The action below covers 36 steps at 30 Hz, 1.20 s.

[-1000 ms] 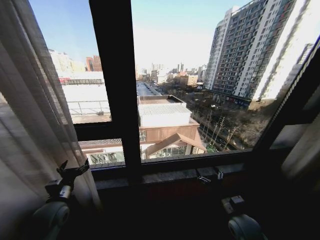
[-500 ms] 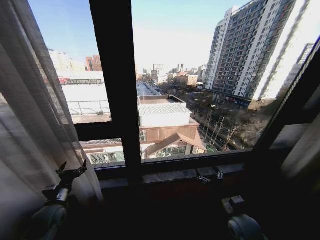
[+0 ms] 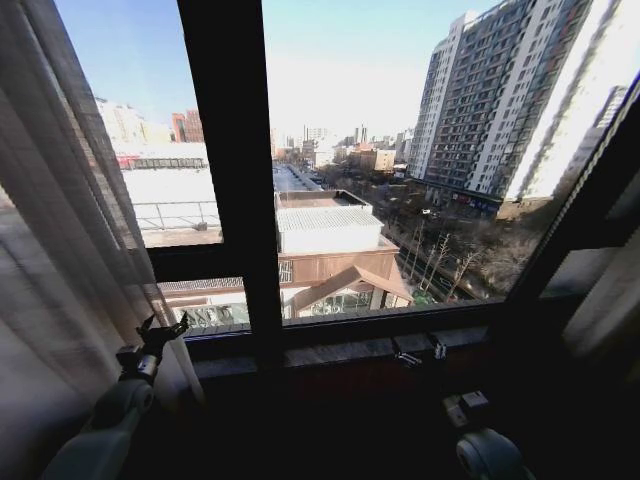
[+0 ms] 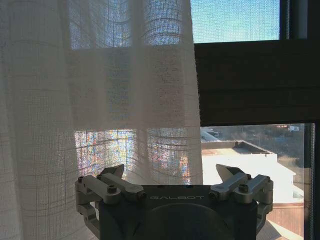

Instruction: Open the curtains by pulling them apart, changing their state from closed to fully open.

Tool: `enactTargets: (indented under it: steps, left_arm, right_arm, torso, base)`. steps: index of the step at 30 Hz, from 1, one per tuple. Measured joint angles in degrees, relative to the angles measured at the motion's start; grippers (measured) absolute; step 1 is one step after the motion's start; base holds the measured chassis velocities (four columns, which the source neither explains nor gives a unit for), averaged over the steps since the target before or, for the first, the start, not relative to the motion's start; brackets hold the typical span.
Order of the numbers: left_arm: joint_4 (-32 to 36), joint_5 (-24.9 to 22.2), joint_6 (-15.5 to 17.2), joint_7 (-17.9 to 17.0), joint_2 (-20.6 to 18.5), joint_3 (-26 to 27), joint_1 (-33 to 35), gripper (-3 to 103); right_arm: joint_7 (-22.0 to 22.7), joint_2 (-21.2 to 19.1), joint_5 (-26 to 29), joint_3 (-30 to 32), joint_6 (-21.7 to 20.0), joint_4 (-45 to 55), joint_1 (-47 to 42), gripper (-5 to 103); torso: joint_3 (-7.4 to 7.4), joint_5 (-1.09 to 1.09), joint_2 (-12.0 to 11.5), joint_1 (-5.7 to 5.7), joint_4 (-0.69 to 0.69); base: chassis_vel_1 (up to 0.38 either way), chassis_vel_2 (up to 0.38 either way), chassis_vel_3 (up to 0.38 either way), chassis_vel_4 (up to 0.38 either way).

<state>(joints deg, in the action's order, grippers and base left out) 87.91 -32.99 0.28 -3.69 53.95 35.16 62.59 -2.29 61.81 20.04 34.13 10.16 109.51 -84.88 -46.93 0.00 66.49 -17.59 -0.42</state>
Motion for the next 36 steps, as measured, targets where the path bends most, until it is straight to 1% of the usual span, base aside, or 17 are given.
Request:
enactTargets:
  steps: [1, 2, 3, 5, 6, 8, 11, 12, 15, 18, 20, 23, 26, 27, 28, 30, 36]
  left_arm:
    - [-0.2, 0.0, 0.0, 0.4, -0.1, 0.1, -0.2, 101]
    - [-0.5, 0.0, -0.2, 1.0, -0.1, 0.2, -0.2, 96]
    - [-0.5, 0.0, -0.2, 1.0, -0.1, 0.2, -0.2, 96]
    - [-0.5, -0.1, -0.9, 1.6, 0.1, 0.4, 0.1, 86]
    - [-0.5, -0.1, -1.2, 1.7, 0.3, 0.4, 0.4, 86]
    - [-0.5, -0.1, -1.4, 1.8, 0.5, 0.5, 0.7, 81]
    - [-0.2, -0.1, -2.0, 1.8, 0.9, 1.0, 1.4, 64]
    - [-0.2, -0.1, -2.0, 1.8, 0.9, 1.0, 1.4, 64]
    - [0.2, -0.2, -2.1, 1.8, 0.9, 1.3, 1.8, 47]
    - [0.4, -0.3, -2.1, 1.8, 0.8, 1.5, 2.0, 43]
    - [0.7, -0.4, -2.1, 1.8, 0.7, 1.8, 2.3, 31]
    - [1.0, -0.4, -2.2, 1.8, 0.8, 2.1, 2.9, 26]
    - [1.6, -0.5, -2.4, 1.6, 1.0, 2.8, 4.1, 10]
    - [1.6, -0.5, -2.4, 1.6, 1.0, 2.8, 4.1, 10]
    - [1.8, -0.5, -2.4, 1.5, 1.0, 3.0, 4.5, 4]
    - [2.0, -0.5, -2.5, 1.4, 0.7, 3.2, 4.7, 0]
    - [2.1, -0.7, -2.7, 1.3, 0.5, 3.4, 4.9, 0]
  right_arm:
    - [0.0, 0.0, 0.0, 0.0, 0.0, 0.0, 0.0, 100]
    - [0.0, 0.0, 0.0, 0.0, 0.0, 0.0, 0.0, 100]
    - [0.0, 0.0, 0.0, 0.0, 0.0, 0.0, 0.0, 100]
    - [0.0, 0.0, 0.0, 0.0, 0.0, 0.0, 0.0, 100]
    - [0.0, 0.0, 0.0, 0.0, 0.0, 0.0, 0.0, 100]
    - [0.0, 0.0, 0.0, 0.0, 0.0, 0.0, 0.0, 100]
    - [0.0, 0.0, 0.0, 0.0, 0.0, 0.0, 0.0, 100]
    - [0.0, 0.0, 0.0, 0.0, 0.0, 0.0, 0.0, 100]
    - [0.0, 0.0, 0.0, 0.0, 0.0, 0.0, 0.0, 100]
    - [0.0, 0.0, 0.0, 0.0, 0.0, 0.0, 0.0, 100]
    - [0.0, 0.0, 0.0, 0.0, 0.0, 0.0, 0.0, 100]
    - [0.0, 0.0, 0.0, 0.0, 0.0, 0.0, 0.0, 100]
    - [0.0, 0.0, 0.0, 0.0, 0.0, 0.0, 0.0, 100]
    - [0.0, 0.0, 0.0, 0.0, 0.0, 0.0, 0.0, 100]
    - [0.0, 0.0, 0.0, 0.0, 0.0, 0.0, 0.0, 100]
    - [0.0, 0.0, 0.0, 0.0, 0.0, 0.0, 0.0, 100]
    - [0.0, 0.0, 0.0, 0.0, 0.0, 0.0, 0.0, 100]
  torso:
    - [0.0, 0.0, 0.0, 0.0, 0.0]
    - [0.0, 0.0, 0.0, 0.0, 0.0]
    - [0.0, 0.0, 0.0, 0.0, 0.0]
    - [0.0, 0.0, 0.0, 0.0, -0.01]
    - [0.0, 0.0, 0.0, 0.01, -0.01]
    - [0.0, -0.01, 0.0, 0.0, 0.0]
    - [0.0, -0.01, 0.0, 0.0, 0.0]
    - [0.0, -0.01, 0.0, 0.0, 0.0]
    - [0.0, 0.0, 0.0, 0.0, -0.01]
    - [0.0, -0.01, 0.0, 0.0, -0.01]
    - [0.01, 0.0, 0.0, 0.01, -0.01]
    - [0.0, 0.0, 0.0, 0.0, -0.01]
    - [0.0, -0.01, 0.0, 0.0, -0.01]
    - [0.0, -0.01, 0.0, 0.0, -0.01]
    - [0.0, 0.0, 0.0, 0.0, 0.0]
    - [0.0, -0.01, 0.0, 0.0, -0.01]
    - [0.0, 0.0, 0.0, 0.0, -0.01]
  base:
    - [0.0, 0.0, 0.0, 0.0]
    - [0.0, 0.0, 0.0, 0.0]
    - [0.0, 0.0, 0.0, 0.0]
    - [0.0, 0.0, 0.0, 0.0]
    - [0.0, 0.0, 0.0, 0.0]
    - [0.0, 0.0, 0.0, 0.0]
    - [0.0, 0.0, 0.0, 0.0]
    - [0.0, 0.0, 0.0, 0.0]
    - [0.0, 0.0, 0.0, 0.0]
    - [0.0, 0.0, 0.0, 0.0]
    - [0.0, 0.0, 0.0, 0.0]
    - [0.0, 0.0, 0.0, 0.0]
    - [0.0, 0.0, 0.0, 0.0]
    - [0.0, 0.0, 0.0, 0.0]
    - [0.0, 0.0, 0.0, 0.0]
    - [0.0, 0.0, 0.0, 0.0]
    - [0.008, 0.003, -0.01, -0.005]
